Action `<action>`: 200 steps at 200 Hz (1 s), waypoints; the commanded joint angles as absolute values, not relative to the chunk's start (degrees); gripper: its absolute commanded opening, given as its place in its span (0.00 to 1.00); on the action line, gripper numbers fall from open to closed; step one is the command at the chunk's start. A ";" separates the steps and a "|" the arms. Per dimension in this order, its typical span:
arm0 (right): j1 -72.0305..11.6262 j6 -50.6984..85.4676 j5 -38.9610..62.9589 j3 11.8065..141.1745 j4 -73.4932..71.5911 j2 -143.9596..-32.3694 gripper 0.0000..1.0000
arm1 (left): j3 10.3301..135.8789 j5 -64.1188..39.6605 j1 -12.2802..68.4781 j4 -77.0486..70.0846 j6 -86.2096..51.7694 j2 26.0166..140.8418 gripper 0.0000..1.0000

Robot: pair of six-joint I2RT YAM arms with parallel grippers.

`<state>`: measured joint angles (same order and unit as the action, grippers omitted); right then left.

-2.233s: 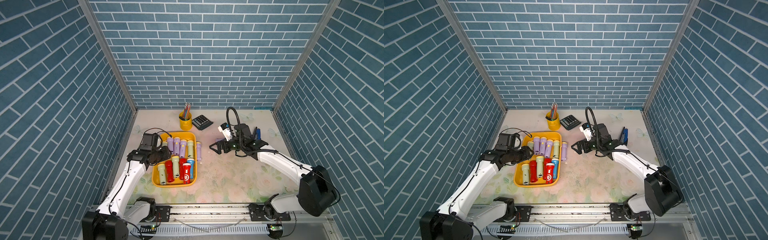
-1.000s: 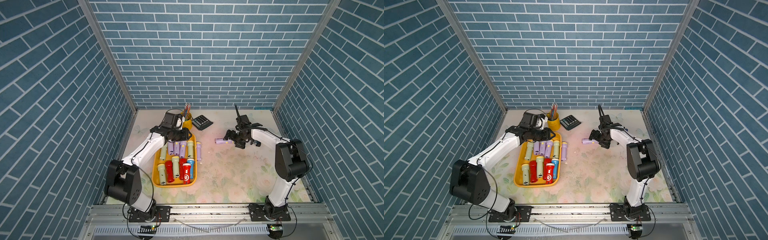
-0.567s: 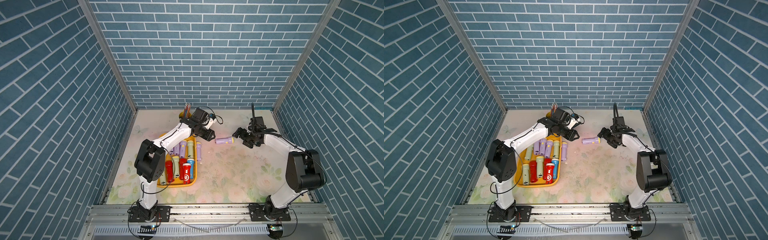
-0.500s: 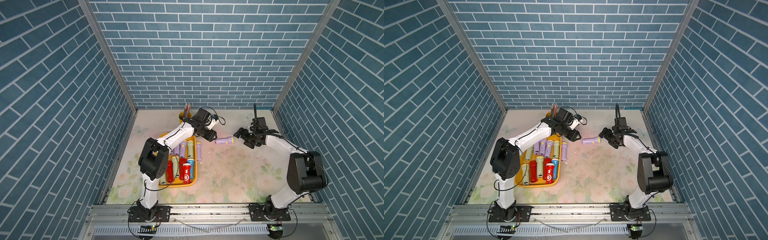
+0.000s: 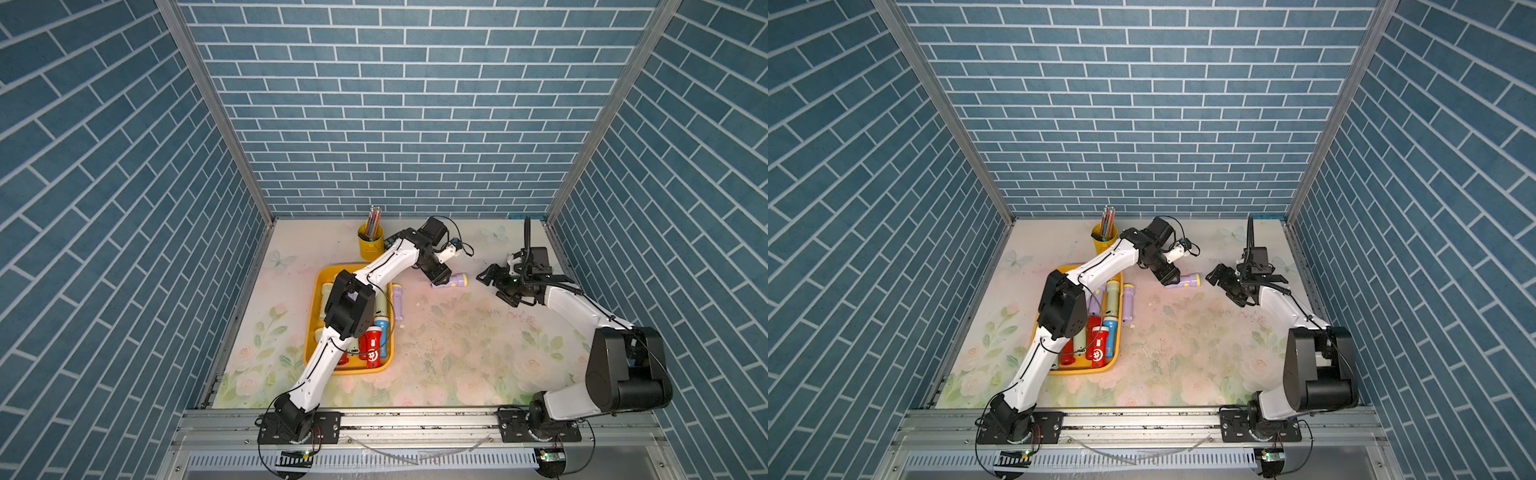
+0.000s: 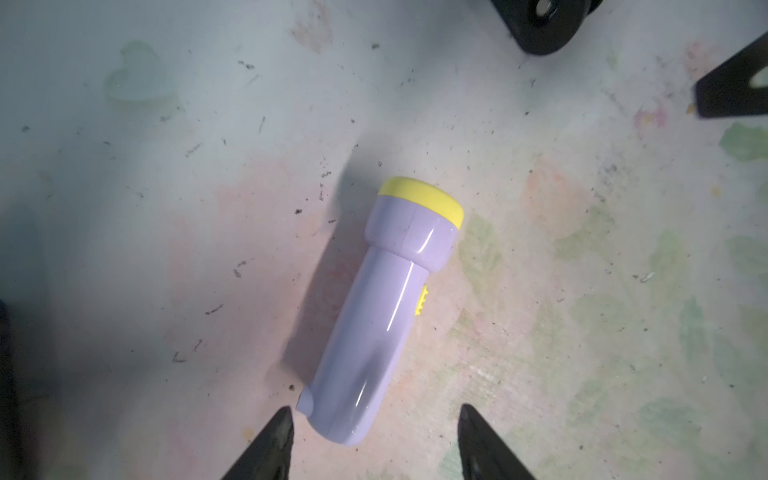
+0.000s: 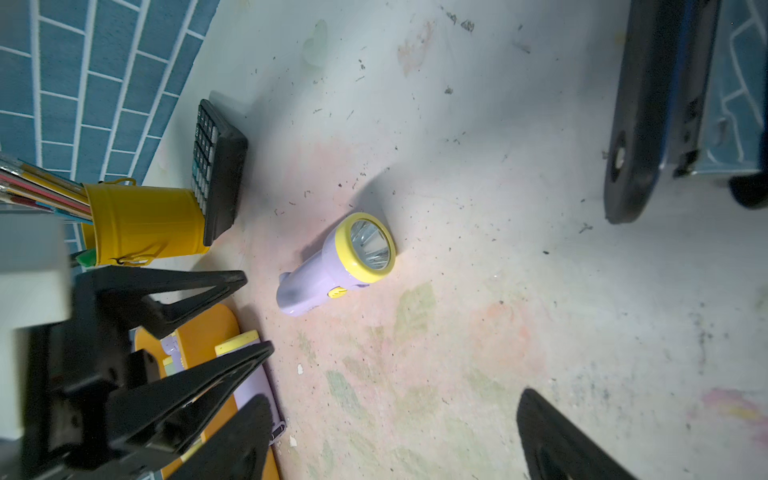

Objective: Put the flashlights into the storage boxes
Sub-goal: Pick up the flashlight from the center of the board.

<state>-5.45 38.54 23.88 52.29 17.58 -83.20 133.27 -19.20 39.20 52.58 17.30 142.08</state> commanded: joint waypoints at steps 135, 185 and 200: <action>-0.97 36.12 28.73 44.89 15.06 -77.87 0.92 | 137.72 -13.91 40.77 56.51 19.70 149.58 0.57; -0.41 36.46 28.92 44.02 13.76 -77.61 0.92 | 137.72 -14.07 41.22 53.31 18.82 150.79 0.54; -0.27 36.87 29.09 44.01 13.21 -77.70 0.92 | 137.72 -14.53 41.33 52.69 18.64 151.17 0.50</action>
<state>-0.71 37.06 27.97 45.39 14.92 -79.05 136.70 -14.20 40.93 54.11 18.98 148.97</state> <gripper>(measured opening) 0.920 0.534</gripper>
